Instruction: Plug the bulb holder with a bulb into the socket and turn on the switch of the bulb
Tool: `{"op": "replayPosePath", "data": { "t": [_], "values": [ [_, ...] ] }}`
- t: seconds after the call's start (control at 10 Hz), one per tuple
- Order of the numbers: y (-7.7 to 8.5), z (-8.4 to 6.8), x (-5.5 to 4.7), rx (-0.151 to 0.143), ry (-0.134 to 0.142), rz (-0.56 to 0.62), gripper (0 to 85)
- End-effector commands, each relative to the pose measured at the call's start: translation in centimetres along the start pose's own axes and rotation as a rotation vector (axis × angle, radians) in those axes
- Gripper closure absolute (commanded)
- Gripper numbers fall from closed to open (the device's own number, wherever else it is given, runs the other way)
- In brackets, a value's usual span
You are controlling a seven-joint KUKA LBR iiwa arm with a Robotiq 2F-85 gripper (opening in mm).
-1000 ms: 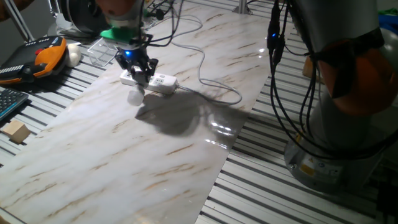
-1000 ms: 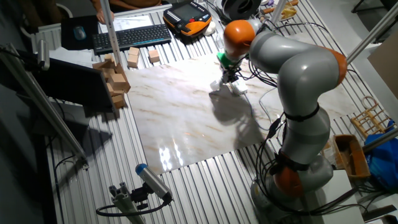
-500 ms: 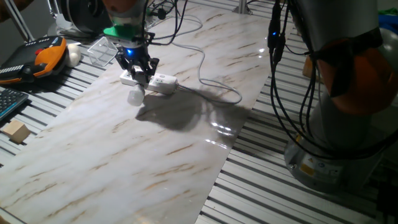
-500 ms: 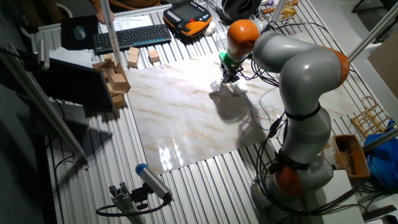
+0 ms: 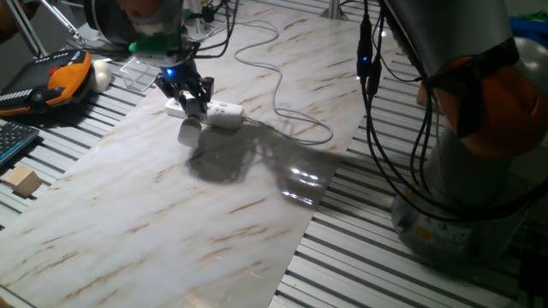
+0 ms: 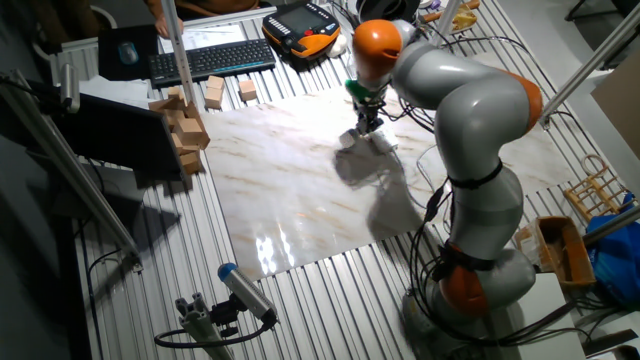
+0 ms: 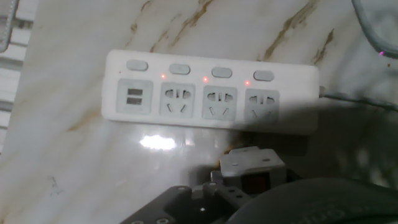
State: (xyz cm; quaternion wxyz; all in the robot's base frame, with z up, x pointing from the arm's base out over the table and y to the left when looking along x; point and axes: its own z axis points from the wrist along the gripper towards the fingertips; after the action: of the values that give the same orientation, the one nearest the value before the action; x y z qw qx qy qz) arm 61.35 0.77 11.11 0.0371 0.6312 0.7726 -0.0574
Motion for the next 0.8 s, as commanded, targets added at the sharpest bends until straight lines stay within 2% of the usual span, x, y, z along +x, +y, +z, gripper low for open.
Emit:
{"op": "replayPosePath", "data": {
  "t": [0.0, 0.1, 0.2, 0.3, 0.4, 0.5, 0.7],
  "values": [
    [0.0, 0.0, 0.0, -0.003, 0.018, 0.009, 85.0],
    [0.1, -0.4, -0.9, -0.022, 0.048, 0.026, 85.0],
    [0.1, -0.9, -2.2, -0.058, 0.067, 0.049, 85.0],
    [0.2, -1.1, -3.1, -0.073, 0.073, 0.072, 85.0],
    [0.2, -1.2, -3.6, -0.071, 0.077, 0.080, 85.0],
    [0.4, -0.8, -3.8, -0.086, 0.076, 0.125, 85.0],
    [0.4, -0.2, -4.9, -0.104, 0.054, 0.139, 85.0]
  ]
}}
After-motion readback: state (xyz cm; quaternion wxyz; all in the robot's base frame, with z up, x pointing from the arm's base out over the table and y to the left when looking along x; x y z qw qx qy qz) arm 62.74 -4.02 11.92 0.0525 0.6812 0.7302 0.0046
